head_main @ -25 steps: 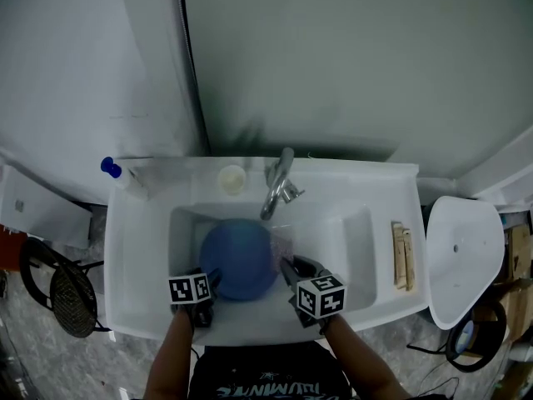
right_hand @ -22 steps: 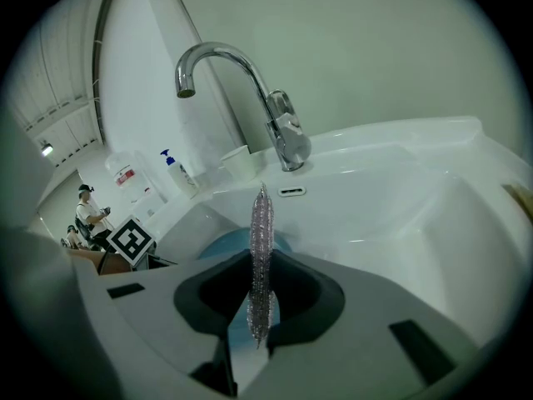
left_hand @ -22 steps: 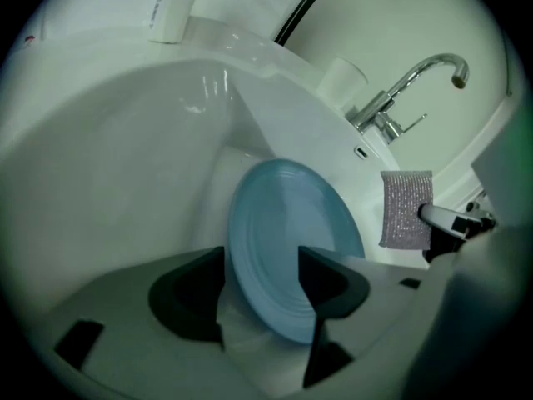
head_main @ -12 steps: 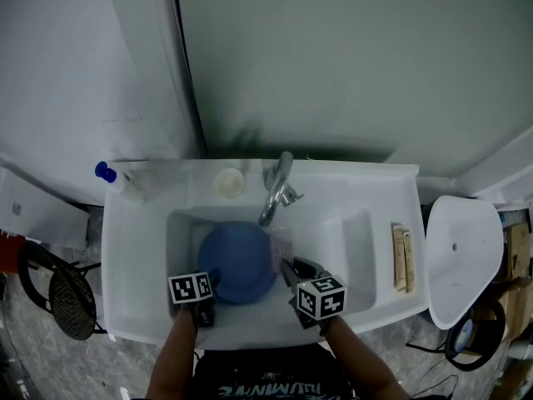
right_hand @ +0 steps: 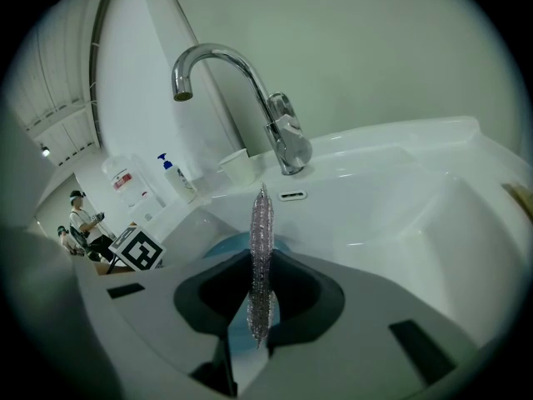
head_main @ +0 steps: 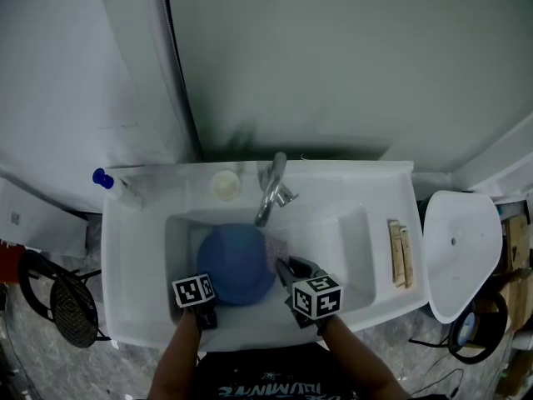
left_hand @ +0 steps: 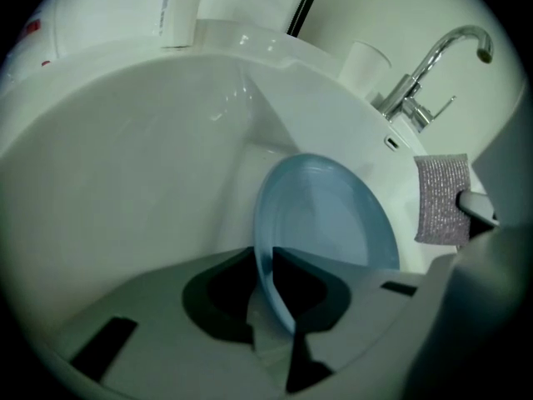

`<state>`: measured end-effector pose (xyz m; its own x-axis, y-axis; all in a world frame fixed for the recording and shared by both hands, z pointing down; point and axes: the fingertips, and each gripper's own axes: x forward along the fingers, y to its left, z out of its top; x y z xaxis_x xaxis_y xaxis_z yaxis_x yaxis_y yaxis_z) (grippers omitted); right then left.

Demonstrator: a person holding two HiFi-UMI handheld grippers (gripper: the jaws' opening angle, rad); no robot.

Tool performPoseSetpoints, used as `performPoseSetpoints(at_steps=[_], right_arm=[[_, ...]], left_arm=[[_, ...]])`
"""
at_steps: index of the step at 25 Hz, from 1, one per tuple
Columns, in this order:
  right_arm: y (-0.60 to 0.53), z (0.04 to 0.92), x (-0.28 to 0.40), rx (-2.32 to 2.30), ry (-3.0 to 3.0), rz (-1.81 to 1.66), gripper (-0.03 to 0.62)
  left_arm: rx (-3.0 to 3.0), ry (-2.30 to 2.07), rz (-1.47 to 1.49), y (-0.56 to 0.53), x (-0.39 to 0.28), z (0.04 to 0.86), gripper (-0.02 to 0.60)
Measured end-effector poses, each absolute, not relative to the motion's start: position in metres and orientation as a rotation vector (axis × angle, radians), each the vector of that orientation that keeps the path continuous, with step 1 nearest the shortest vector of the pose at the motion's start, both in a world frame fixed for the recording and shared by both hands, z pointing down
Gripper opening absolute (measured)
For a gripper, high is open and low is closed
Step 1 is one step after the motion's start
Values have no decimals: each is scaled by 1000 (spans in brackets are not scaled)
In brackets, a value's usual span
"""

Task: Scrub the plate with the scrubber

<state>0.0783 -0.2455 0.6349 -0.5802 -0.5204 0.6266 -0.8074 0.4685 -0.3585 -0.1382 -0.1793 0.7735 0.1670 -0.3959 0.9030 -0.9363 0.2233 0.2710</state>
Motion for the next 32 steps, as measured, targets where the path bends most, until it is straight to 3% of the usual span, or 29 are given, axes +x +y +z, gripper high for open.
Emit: performPoseSetpoints(at_steps=[12, 32], right_arm=[[-239, 631, 82, 1127, -2282, 873, 77], [-225, 599, 45, 923, -2342, 544, 77]], left_arm=[[1319, -1312, 401, -181, -129, 761, 29], [1485, -1246, 289, -181, -112, 695, 29]])
